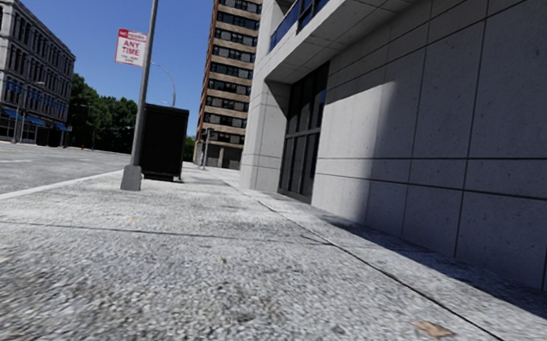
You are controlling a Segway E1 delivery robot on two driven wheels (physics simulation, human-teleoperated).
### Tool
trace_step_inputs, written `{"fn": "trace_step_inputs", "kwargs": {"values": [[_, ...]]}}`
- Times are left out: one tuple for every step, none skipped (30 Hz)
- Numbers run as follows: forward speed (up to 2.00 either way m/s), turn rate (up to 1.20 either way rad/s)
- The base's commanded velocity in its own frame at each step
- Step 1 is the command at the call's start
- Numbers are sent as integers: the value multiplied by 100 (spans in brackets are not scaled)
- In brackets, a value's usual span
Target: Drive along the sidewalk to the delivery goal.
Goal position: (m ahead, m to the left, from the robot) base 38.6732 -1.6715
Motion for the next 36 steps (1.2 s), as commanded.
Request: {"fn": "trace_step_inputs", "kwargs": {"values": [[200, 0], [200, 0], [200, 0], [200, 0], [200, 0], [200, 0], [200, 5], [200, 5], [200, 19], [200, 26], [200, 27], [200, 27], [200, 27], [200, 27], [200, 27], [200, 27], [200, 27], [200, 27], [200, 27], [200, 27], [200, 27], [200, 27], [200, 27], [200, 27], [200, 27], [200, 27], [200, 27], [200, 27], [200, 27], [200, 27], [200, 27], [200, 27], [200, 27], [200, 27], [200, 27], [200, 27]]}}
